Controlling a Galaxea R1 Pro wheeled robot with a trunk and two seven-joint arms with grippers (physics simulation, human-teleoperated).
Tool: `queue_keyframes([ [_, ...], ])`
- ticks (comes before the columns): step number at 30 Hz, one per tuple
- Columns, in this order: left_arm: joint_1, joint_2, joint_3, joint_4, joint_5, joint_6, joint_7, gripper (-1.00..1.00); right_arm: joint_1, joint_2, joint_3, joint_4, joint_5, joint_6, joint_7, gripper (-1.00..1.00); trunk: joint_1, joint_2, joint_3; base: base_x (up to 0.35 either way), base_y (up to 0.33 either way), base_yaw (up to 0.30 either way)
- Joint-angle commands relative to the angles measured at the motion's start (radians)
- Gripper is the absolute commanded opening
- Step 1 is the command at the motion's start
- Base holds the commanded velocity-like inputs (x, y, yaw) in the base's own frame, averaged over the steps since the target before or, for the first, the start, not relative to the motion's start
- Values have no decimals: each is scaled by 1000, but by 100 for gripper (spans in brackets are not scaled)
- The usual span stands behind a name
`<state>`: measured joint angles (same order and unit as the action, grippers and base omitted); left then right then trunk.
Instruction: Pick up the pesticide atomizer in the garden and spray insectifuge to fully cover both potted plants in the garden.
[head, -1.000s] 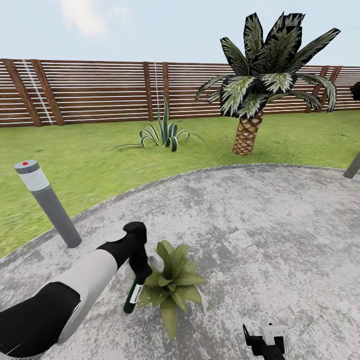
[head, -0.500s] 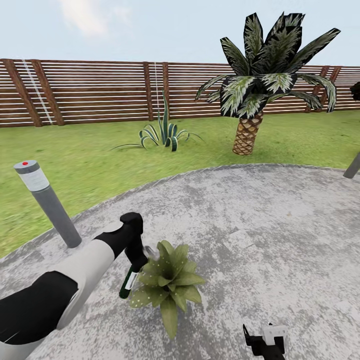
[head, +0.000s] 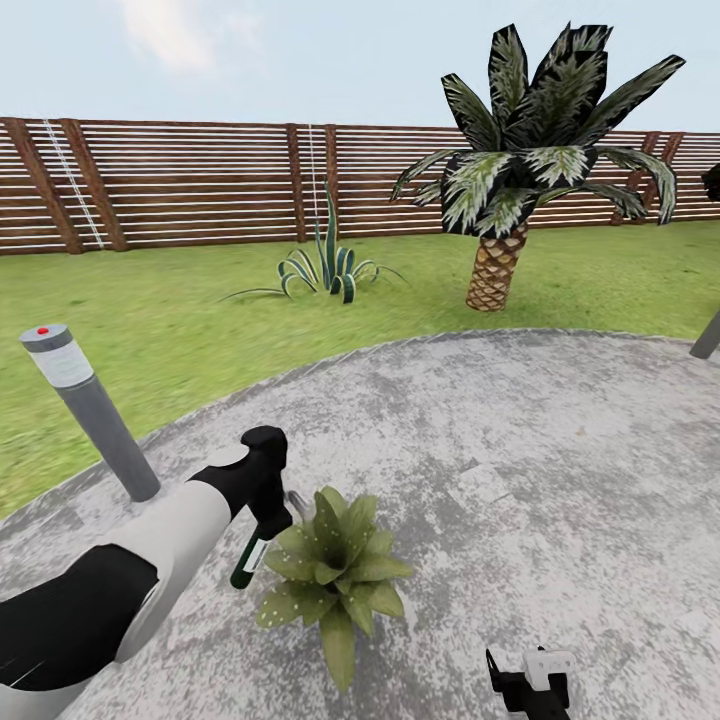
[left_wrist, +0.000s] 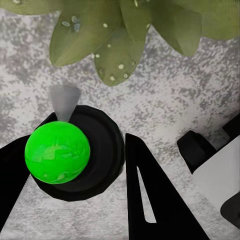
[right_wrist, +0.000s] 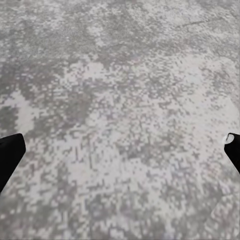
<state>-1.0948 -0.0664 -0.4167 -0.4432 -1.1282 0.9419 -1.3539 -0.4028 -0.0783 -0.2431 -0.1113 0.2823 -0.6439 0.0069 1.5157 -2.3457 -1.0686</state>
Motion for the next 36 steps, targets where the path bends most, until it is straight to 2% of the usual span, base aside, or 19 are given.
queue_keyframes([
  [1, 0, -1, -2, -2, -9, 9, -10, -100, -1, 0, -8, 1, 10, -3, 1, 100, 0, 0, -1, 30, 0, 0],
  [8, 2, -13, -2, -1, -8, 10, -11, -100, -1, 0, -8, 1, 10, -3, 1, 100, 0, 0, -1, 5, 0, 0],
  [10, 13, -6, -2, 0, -7, 9, -13, -100, -1, 0, -8, 1, 10, -3, 1, 100, 0, 0, -1, 0, 0, 0],
  [14, 86, 15, -2, 0, -10, -5, -14, -100, -1, 0, -8, 1, 10, -3, 1, 100, 0, 0, -1, 0, 0, 0],
  [17, 98, 20, 0, 0, -4, -7, -19, -100, -1, 1, -8, 1, 11, -3, 1, 100, 0, 0, -1, 0, 0, 0],
  [19, 93, 21, 0, -1, -4, -9, -48, -100, -1, 2, -8, 1, 11, -3, 1, 100, 0, 0, -1, 0, 0, 0],
  [21, 87, 22, -2, -6, -12, -11, -122, -100, -1, 1, -8, 1, 11, -3, 1, 100, 0, 0, -1, 0, 0, 0],
  [23, 85, 21, -9, -13, -17, -17, -166, -100, -1, 2, -8, 1, 11, -3, 1, 100, 0, 0, -1, 0, 0, 0],
  [27, 86, 19, -12, -14, -23, -55, -184, -100, -1, 2, -8, 1, 11, -3, 1, 100, 0, 0, -1, 0, 0, 0],
  [36, 94, 16, -17, -2, -27, -60, -183, -100, -1, 2, -8, 1, 11, -3, 1, 100, 0, 0, -1, -49, 0, 0],
])
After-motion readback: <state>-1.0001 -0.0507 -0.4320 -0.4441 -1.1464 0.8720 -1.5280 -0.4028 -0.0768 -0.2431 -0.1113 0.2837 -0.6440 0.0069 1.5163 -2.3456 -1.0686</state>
